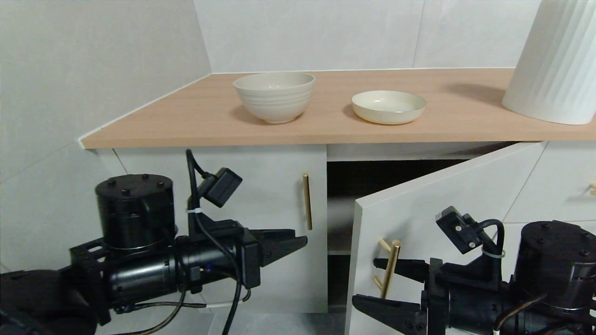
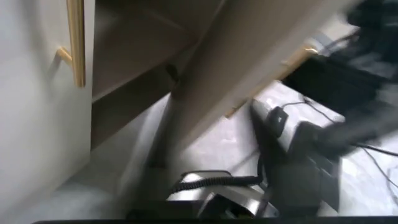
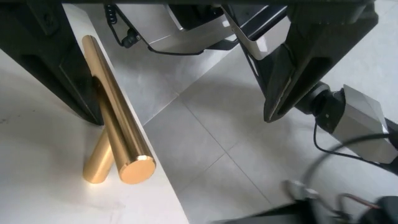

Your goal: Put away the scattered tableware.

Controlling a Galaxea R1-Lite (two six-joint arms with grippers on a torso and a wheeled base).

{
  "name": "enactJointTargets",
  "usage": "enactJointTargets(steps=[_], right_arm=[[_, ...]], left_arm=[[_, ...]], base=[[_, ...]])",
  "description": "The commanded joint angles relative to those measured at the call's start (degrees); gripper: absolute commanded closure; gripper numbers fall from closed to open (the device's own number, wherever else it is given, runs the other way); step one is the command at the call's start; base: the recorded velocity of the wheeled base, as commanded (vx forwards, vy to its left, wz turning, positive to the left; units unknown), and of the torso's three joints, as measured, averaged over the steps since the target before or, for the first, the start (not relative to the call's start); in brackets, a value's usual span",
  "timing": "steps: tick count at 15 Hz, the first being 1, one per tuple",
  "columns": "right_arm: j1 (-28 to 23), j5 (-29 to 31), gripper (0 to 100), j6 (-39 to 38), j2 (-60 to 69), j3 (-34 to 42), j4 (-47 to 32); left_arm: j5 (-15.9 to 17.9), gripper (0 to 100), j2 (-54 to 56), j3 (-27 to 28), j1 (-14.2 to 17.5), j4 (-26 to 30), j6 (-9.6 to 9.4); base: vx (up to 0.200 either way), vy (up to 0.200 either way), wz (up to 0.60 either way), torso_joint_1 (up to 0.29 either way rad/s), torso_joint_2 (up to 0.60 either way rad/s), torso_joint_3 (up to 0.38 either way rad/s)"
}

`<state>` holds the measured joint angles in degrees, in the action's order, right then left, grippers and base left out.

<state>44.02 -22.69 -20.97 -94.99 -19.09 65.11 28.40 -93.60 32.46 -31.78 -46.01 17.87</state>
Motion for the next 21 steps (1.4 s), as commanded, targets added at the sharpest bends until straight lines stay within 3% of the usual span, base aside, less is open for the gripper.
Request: enactJointTargets(steps=[1, 6, 10, 13, 17, 18, 21], right_arm=[[0.01, 0.10, 0, 0.05, -0.72, -0.07, 0.19], [0.01, 0.80, 0, 0.05, -1.34, -0.07, 0.19], [0.01, 2.30, 0, 0.05, -1.60, -0.16, 0.28], [-0.51, 3.53, 0, 0.05, -1.60, -0.33, 0.28], [-1.92, 11.17, 0, 0.14, -1.69, -0.33, 0.28], [-2.01, 15.22, 0, 0.14, -0.64, 0.63, 0.28], [-2.18, 20.67, 0, 2.07, 2.97, 2.48, -0.07]], left_arm=[[-1.07, 100, -6.77, 2.60, -1.27, -1.45, 0.06], [-0.54, 100, -12.57, 4.27, -4.25, -6.46, -0.12], [-0.54, 100, -23.12, 11.48, -6.28, -11.65, 0.15], [-0.37, 100, -22.33, 11.22, -7.95, -11.82, 0.06], [-0.02, 100, -20.48, 11.22, -10.32, -11.82, 0.06], [1.48, 100, -19.78, 10.60, -10.93, -11.65, 0.15], [2.27, 100, -19.69, 9.99, -10.93, -11.65, 0.76]], base=[[0.000, 0.000, 0.00, 0.000, 0.00, 0.000], [0.000, 0.000, 0.00, 0.000, 0.00, 0.000], [0.000, 0.000, 0.00, 0.000, 0.00, 0.000], [0.000, 0.000, 0.00, 0.000, 0.00, 0.000], [0.000, 0.000, 0.00, 0.000, 0.00, 0.000], [0.000, 0.000, 0.00, 0.000, 0.00, 0.000], [0.000, 0.000, 0.00, 0.000, 0.00, 0.000]])
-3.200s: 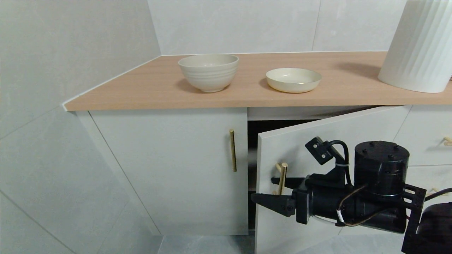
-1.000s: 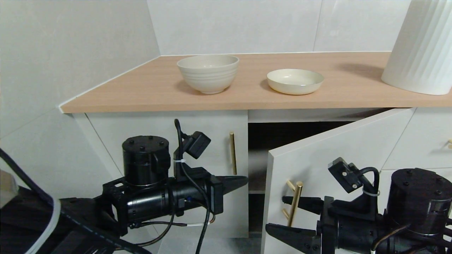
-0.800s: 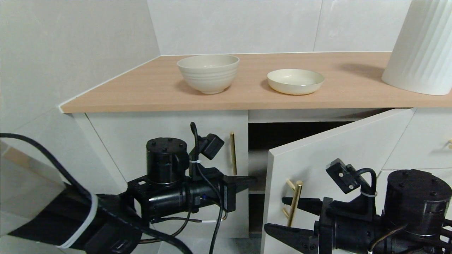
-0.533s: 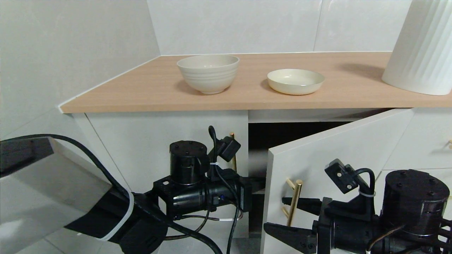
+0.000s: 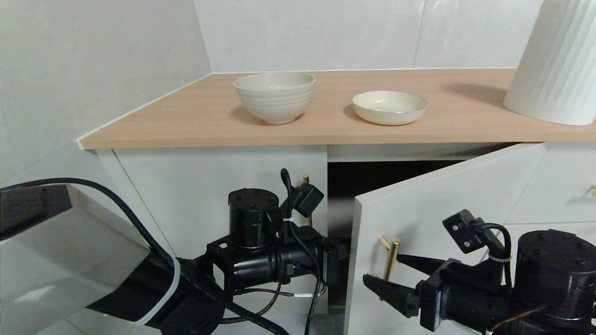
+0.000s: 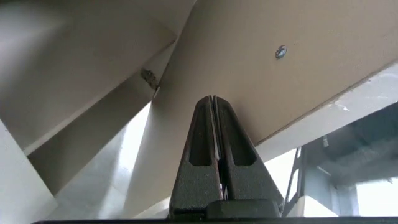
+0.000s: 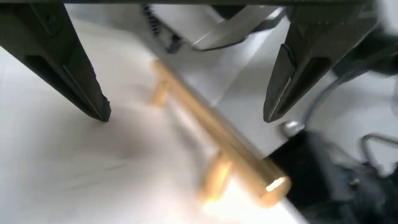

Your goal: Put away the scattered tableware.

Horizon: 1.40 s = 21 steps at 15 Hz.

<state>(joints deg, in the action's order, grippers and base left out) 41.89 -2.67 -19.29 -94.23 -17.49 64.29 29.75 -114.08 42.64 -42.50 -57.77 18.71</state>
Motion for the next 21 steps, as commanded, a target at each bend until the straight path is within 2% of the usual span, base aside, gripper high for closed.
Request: enactJointTargets(steps=[1, 2, 3, 4, 5, 8, 10, 11, 13, 18, 19, 20, 21], right_arm=[[-0.05, 2.14, 0, 2.23, 4.06, 2.46, 0.13], [-0.05, 4.08, 0, 3.90, 5.38, 4.05, -0.13], [-0.05, 5.39, 0, 4.52, 5.99, 4.75, -0.13], [-0.05, 8.47, 0, 5.05, 7.75, 5.89, -0.31], [-0.05, 9.09, 0, 5.05, 9.07, 6.42, -1.10], [-0.05, 8.73, 0, 4.96, 16.45, 4.31, -12.00], [-0.05, 7.42, 0, 4.96, 22.25, 1.94, -20.96], [-0.05, 3.99, 0, 4.87, 27.35, -0.17, -29.05], [-0.23, -1.81, 0, 4.70, 31.30, -1.93, -36.08], [-0.49, -2.69, 0, 4.70, 31.83, -1.93, -36.34], [-0.49, -2.78, 0, 4.78, 32.09, -1.93, -36.34], [-0.49, -2.78, 0, 4.78, 32.97, -1.93, -36.61], [-0.49, -2.78, 0, 4.78, 33.24, -1.93, -36.61]], left_arm=[[0.93, 100, 1.23, -0.19, -0.22, 0.11, 1.33], [1.10, 100, 1.84, -0.37, -0.22, 0.11, 2.64], [1.19, 100, 1.93, -0.46, -0.22, 0.03, 3.17], [1.19, 100, 1.93, -0.46, -0.22, 0.03, 3.35], [1.19, 100, 1.84, -0.46, -0.22, 0.03, 3.35], [1.19, 100, 1.67, -0.46, -0.31, 0.03, 3.35], [1.19, 100, 1.76, -0.46, -0.31, 0.03, 3.44], [1.19, 100, 1.49, -0.37, -0.31, 0.11, 3.44], [1.19, 100, 0.70, -0.10, -0.39, 0.11, 3.44], [1.02, 100, -2.38, 3.94, -1.10, 0.47, 3.52], [1.02, 100, -2.55, 4.55, -1.10, 0.64, 3.79], [1.02, 100, -2.38, 6.22, -1.27, 1.87, 5.19], [1.02, 100, -2.02, 6.75, -1.80, 2.84, 5.19]], base=[[0.000, 0.000, 0.00, 0.000, 0.00, 0.000], [0.000, 0.000, 0.00, 0.000, 0.00, 0.000], [0.000, 0.000, 0.00, 0.000, 0.00, 0.000], [0.000, 0.000, 0.00, 0.000, 0.00, 0.000], [0.000, 0.000, 0.00, 0.000, 0.00, 0.000], [0.000, 0.000, 0.00, 0.000, 0.00, 0.000], [0.000, 0.000, 0.00, 0.000, 0.00, 0.000], [0.000, 0.000, 0.00, 0.000, 0.00, 0.000], [0.000, 0.000, 0.00, 0.000, 0.00, 0.000], [-0.040, 0.000, 0.00, 0.000, 0.00, 0.000], [0.000, 0.000, 0.00, 0.000, 0.00, 0.000], [0.000, 0.000, 0.00, 0.000, 0.00, 0.000], [0.000, 0.000, 0.00, 0.000, 0.00, 0.000]])
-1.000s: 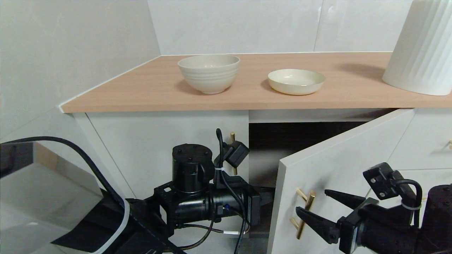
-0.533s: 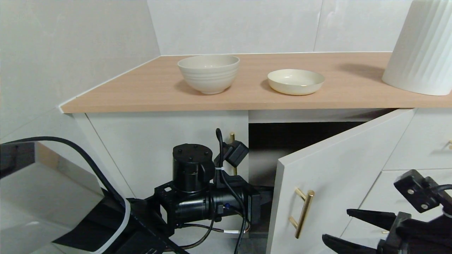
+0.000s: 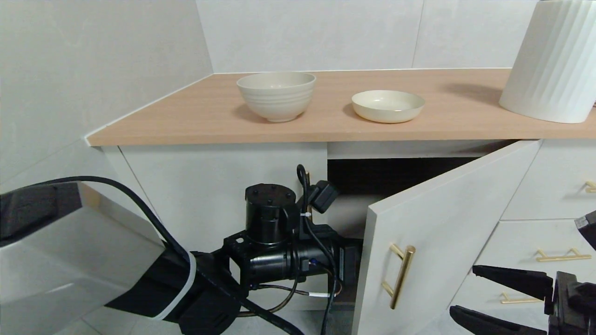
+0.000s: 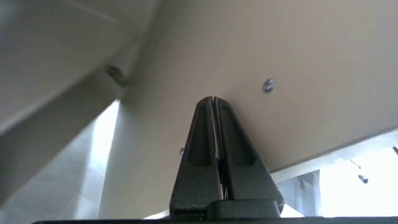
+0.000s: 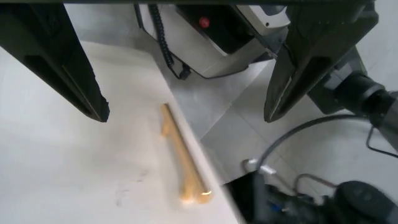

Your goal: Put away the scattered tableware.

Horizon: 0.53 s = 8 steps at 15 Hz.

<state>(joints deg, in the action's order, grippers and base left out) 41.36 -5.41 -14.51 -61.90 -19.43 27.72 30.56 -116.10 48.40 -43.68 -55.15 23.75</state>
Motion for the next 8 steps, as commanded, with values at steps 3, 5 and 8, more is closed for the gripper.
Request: enactJointTargets(steps=[3, 5, 8], right_arm=[[0.03, -0.04, 0, 0.09, 1.00, 0.10, -0.12], [0.03, -0.12, 0, 0.09, 1.44, 0.10, -0.12], [0.03, -0.30, 0, 0.09, 1.44, 0.10, -0.12]], left_arm=[[-0.15, 100, 1.85, 0.38, -2.02, 3.03, 0.16], [-0.15, 100, 2.20, 0.38, -2.02, 3.21, 0.25], [-0.15, 100, 1.14, 0.65, -2.02, 3.47, 0.42]], base=[[0.000, 0.000, 0.00, 0.000, 0.00, 0.000], [0.000, 0.000, 0.00, 0.000, 0.00, 0.000], [-0.200, 0.000, 0.00, 0.012, 0.01, 0.002]])
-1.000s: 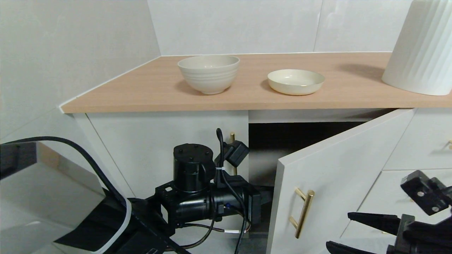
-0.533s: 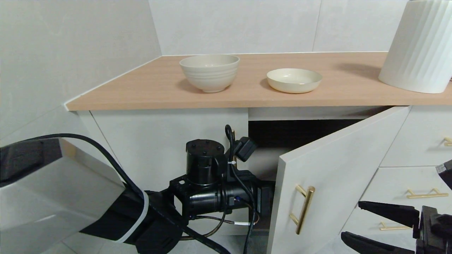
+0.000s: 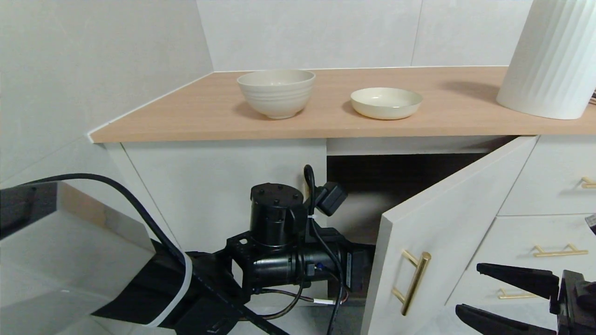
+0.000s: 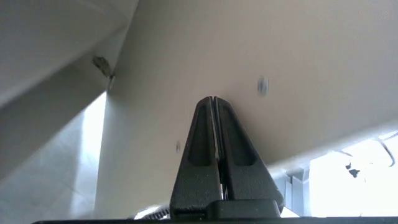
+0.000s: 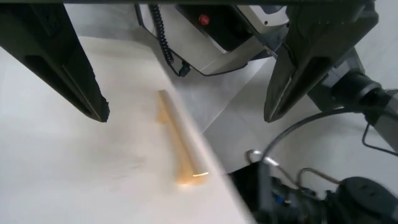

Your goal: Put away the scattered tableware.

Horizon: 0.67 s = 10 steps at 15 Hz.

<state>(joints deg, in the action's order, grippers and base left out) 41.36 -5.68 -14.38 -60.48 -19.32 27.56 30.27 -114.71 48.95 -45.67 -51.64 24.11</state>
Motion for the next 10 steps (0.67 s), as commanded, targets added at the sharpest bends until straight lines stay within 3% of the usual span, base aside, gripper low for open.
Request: enactJointTargets(steps=[1, 10], right_arm=[[0.03, -0.03, 0, -0.03, -0.08, -0.01, 0.03], [0.12, -0.12, 0, 0.06, 1.06, -0.19, 0.21]], left_arm=[[0.14, 100, -0.86, 0.19, -0.04, -0.13, 0.06], [-0.74, 100, -4.47, 2.21, 0.31, -0.04, 0.06]], base=[[-0.200, 0.000, 0.00, -0.007, 0.00, 0.007], [0.000, 0.000, 0.00, 0.000, 0.00, 0.000]])
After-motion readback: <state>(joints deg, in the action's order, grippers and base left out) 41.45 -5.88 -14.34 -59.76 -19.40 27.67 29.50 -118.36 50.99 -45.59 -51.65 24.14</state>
